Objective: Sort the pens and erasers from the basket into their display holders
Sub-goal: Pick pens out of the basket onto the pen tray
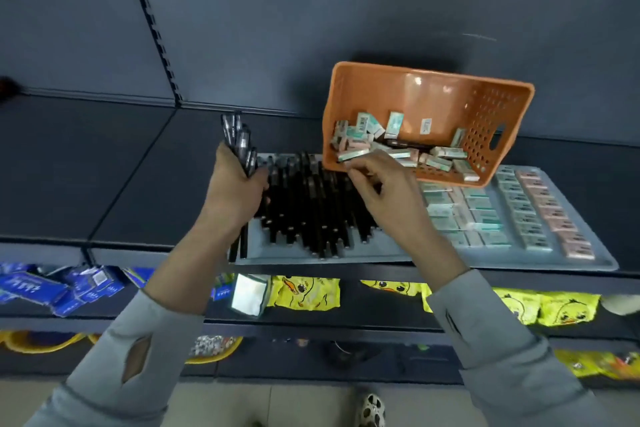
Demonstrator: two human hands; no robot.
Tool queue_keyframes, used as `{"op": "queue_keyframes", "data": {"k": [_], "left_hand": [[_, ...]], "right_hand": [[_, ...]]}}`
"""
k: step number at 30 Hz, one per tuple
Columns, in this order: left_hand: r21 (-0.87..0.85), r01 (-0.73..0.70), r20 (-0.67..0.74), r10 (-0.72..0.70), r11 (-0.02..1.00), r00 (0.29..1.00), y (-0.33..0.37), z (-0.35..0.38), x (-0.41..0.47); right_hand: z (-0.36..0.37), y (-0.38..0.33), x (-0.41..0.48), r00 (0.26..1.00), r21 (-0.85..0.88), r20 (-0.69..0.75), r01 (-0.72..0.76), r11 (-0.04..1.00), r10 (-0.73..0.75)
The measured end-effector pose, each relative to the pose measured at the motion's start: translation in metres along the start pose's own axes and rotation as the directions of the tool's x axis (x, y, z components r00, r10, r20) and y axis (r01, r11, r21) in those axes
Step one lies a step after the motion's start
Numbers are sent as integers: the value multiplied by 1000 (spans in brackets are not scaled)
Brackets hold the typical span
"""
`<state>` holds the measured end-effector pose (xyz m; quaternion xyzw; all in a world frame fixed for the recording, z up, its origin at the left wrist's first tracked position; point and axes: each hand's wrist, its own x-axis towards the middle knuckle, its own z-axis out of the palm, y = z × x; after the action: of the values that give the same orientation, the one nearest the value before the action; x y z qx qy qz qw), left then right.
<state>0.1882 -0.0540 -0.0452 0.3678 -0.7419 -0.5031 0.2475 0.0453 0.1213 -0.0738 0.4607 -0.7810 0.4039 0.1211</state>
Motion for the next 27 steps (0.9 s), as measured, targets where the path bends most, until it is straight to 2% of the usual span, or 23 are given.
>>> {"op": "queue_keyframes", "data": {"k": [2,7,9,12,16,19,21,24,27], "left_hand": [[163,28,41,-35,986,999,-19,-5,12],[401,27,122,-83,916,989,-27,19,15],[427,48,101,-100,903,990,-26,27,16],[345,45,94,-82,938,992,-23,39,17],[260,-70,105,44,963,994,-32,42,17],[266,-188,194,138,945,971,-45,29,9],[295,-291,252,220,910,942,-56,22,0],[411,-447,270,362,794,892,-70,16,-14],[499,-527,253,466,688,848,-78,13,-22]], "right_hand": [[20,-14,-1,1000,-75,0,31,997,-31],[49,-28,3,998,-177,66,34,984,-23],[55,-29,6,995,-184,100,20,983,-1],[64,-28,6,979,-206,201,27,978,15],[64,-28,10,975,-227,221,45,973,6],[62,-32,29,975,-214,220,89,973,-41],[71,-33,50,956,-200,294,88,976,-26],[94,-38,84,871,-184,487,32,982,63],[116,-47,111,758,-153,646,9,988,94]]}}
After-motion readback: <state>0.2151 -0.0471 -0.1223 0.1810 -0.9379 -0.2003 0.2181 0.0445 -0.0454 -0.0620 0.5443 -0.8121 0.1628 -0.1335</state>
